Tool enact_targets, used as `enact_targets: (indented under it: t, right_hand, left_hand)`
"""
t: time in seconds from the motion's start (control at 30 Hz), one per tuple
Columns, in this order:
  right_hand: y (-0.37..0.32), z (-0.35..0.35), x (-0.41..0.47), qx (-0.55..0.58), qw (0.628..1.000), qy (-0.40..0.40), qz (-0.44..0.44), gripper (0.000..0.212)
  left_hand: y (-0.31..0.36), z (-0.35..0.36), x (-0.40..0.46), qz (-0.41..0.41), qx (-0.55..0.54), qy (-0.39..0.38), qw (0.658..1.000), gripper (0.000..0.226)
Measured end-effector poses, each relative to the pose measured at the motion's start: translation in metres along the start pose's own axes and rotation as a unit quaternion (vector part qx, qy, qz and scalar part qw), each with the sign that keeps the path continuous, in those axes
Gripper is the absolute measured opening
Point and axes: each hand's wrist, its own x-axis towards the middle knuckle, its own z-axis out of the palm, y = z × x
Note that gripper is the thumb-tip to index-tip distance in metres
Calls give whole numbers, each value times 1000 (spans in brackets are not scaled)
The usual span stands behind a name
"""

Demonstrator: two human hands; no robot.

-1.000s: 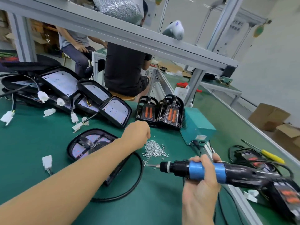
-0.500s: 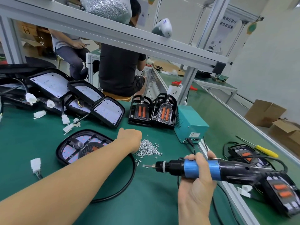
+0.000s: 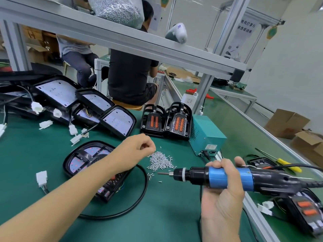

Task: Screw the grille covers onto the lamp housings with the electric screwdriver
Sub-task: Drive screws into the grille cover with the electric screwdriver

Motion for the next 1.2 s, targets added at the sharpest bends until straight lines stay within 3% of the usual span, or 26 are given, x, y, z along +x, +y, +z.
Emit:
enact_targets:
  t: [0.13, 0.3, 0.7, 1.2]
  right_hand:
    - [-1, 14, -8, 38, 998, -41, 15, 28]
    - [7, 35, -21, 55, 994, -82, 41, 26]
    - [28, 77, -45, 68, 980, -168, 83, 28]
    - [38, 84, -51, 34, 978, -184, 88, 27]
  left_hand:
    - [-6, -9, -43, -16, -108, 66, 992, 15]
    - [-17, -21, -78, -63, -186, 90, 976, 15]
    - [-17, -50, -110, -40, -136, 145, 979, 17]
    - [-23, -54, -117, -38, -143, 161, 976, 18]
